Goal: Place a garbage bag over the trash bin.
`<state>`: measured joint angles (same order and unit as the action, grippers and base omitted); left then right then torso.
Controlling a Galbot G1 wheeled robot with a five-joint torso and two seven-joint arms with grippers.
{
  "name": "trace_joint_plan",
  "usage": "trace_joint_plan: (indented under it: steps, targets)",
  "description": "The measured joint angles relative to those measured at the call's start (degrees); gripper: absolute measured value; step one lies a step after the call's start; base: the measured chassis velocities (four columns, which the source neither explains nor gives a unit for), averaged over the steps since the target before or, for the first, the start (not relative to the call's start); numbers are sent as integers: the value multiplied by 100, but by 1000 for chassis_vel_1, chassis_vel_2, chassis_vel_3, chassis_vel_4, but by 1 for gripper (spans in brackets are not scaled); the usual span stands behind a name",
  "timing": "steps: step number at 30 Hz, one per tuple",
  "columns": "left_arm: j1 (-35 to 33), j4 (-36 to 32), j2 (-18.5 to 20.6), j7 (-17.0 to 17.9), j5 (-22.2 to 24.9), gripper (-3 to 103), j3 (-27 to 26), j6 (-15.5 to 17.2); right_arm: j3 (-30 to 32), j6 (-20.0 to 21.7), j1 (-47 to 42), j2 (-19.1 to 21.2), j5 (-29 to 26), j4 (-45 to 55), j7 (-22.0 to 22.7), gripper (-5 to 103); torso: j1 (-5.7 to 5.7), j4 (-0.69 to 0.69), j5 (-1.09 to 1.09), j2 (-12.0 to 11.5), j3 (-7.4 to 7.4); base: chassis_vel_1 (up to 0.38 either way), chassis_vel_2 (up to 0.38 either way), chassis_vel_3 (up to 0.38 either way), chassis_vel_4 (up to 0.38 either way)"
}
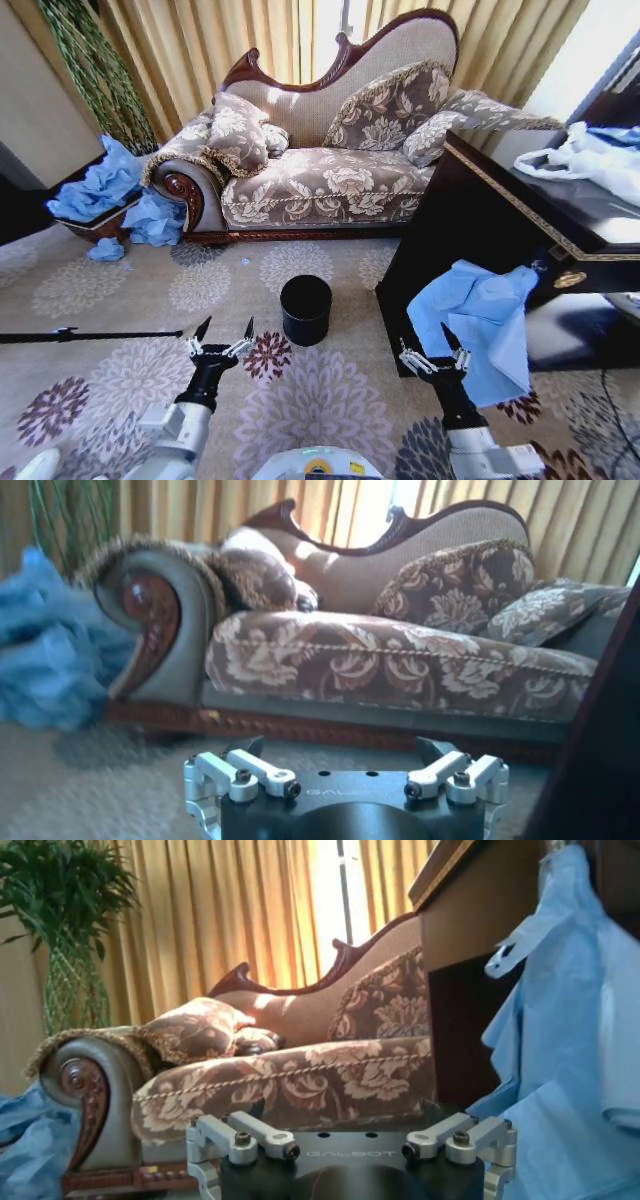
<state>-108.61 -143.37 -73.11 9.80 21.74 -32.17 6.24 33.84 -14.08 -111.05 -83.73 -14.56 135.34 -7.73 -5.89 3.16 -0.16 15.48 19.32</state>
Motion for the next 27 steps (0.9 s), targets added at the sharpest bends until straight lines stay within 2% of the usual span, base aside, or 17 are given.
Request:
trace_joint_plan:
  steps: [9,17,22,26,27]
  targets:
    - [79,3,99,13,-48,100,-116,9,-103,-23,100,-35,106,-151,-3,100,0,-1,0,0,0,0,0,0,0]
    - [44,7,96,-43,-540,100,-142,-107,-96,83,186,-65,167,-95,64,100,0,-1,0,0,0,0,0,0,0]
    - [45,9,91,-59,-681,100,-141,-140,-144,137,248,-59,170,-67,126,100,0,-1,1,0,0,0,0,0,0]
    - [53,11,82,-66,-667,100,-108,-140,-166,164,255,-53,174,-53,139,100,0,-1,0,0,0,0,0,0,0]
    - [57,12,85,-72,-512,100,-65,-137,-172,173,258,-44,182,-59,139,100,0,-1,0,0,0,0,0,0,0]
